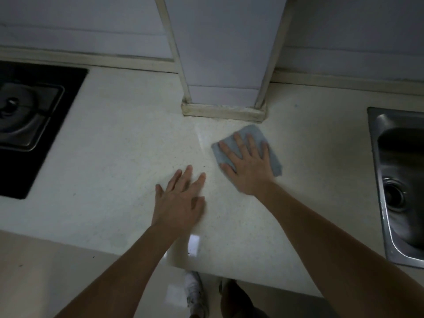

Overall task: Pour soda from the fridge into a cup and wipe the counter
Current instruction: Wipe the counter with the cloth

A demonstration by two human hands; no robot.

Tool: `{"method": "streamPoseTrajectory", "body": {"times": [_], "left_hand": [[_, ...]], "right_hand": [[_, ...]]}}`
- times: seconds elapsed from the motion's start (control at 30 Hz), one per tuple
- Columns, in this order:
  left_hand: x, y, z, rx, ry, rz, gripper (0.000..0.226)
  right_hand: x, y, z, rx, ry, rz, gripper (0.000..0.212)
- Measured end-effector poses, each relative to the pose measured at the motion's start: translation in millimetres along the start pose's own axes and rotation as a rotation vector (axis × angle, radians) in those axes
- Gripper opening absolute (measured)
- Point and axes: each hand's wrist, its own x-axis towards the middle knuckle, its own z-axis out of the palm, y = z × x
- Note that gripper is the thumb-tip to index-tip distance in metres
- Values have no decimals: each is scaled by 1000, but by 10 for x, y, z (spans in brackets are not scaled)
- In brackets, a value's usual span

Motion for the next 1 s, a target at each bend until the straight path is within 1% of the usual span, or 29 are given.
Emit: {"method": "streamPoseTrajectory", "body": {"times": [0.1, 0.17, 0.3, 0.4, 0.5, 0.57, 0.67, 0.77, 0.93, 1.0], "left_hand": [[-10, 9, 10, 9, 1, -16, 61], [-21, 11, 3, 22, -6, -15, 61], [-47, 19, -50, 38, -8, -3, 62], [-62, 14, -107, 46, -19, 10, 61], [-26, 10, -196, 59, -52, 16, 58], [1, 37, -254, 89, -35, 37, 54], [77, 90, -305, 99, 7, 103, 52], [290, 133, -312, 65, -7, 144, 56], [627, 221, -339, 43, -23, 139, 60], [748, 264, -361, 39, 1, 137, 60]], "right_hand": [[-398, -287, 27, 29, -46, -97, 66], [-686, -436, 81, 55, -60, -110, 65], [-1243, -532, 193, 75, -24, -104, 63], [-1648, -531, 266, 110, -15, -23, 61], [-1943, -478, 326, 149, 5, 126, 61], [-2039, -403, 341, 169, 4, 210, 61], [-1992, -264, 315, 171, 5, 300, 62], [-1724, 34, 246, 197, 11, 400, 63], [-993, 729, 8, 229, 13, 428, 67], [-681, 992, -88, 231, 17, 440, 70]]}}
